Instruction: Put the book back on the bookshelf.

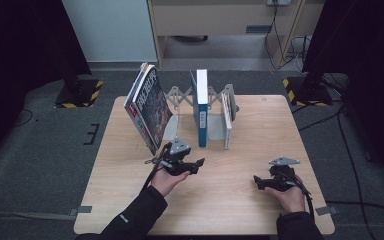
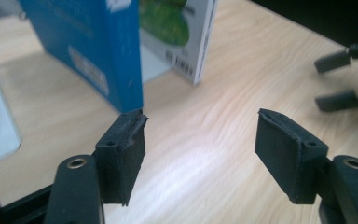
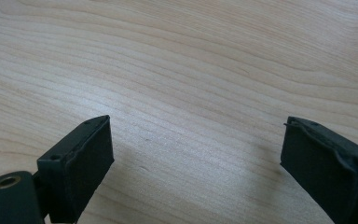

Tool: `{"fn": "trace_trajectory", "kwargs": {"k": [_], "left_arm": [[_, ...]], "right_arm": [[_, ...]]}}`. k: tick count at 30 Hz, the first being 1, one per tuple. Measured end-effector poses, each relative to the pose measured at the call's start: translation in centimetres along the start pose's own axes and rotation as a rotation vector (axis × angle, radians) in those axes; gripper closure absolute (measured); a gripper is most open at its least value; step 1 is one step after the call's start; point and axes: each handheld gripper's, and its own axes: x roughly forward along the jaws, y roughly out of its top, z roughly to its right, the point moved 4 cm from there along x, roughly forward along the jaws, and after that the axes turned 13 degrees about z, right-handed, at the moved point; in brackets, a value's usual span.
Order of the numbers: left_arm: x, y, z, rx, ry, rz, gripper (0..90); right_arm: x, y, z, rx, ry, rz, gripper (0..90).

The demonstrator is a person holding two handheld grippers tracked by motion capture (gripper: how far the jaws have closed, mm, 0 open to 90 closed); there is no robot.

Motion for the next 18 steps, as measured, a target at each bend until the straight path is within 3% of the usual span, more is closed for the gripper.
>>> {"fn": "trace_trajectory", "kwargs": {"k": [8,14,18], "left_arm": [[-2.2,-2.9,-1.8,0.002,0.015,-0.035,25.7],[-3.5,-4.7,-3.7,0.01,0.036,-0.094,21.3],[-4.8,-5.9,-5.0,-0.03,0.036,-0.133,19.6]], "right_arm": [[-0.2,-0.1,-0.2,-0.004,0.004,-0.007,9.0],[-0.7,0.0,0.0,-0.006,-0.001,0.001,8.6],[-0.8,-0.1,0.1,-0.005,-0.003,-0.003,8.6]]}}
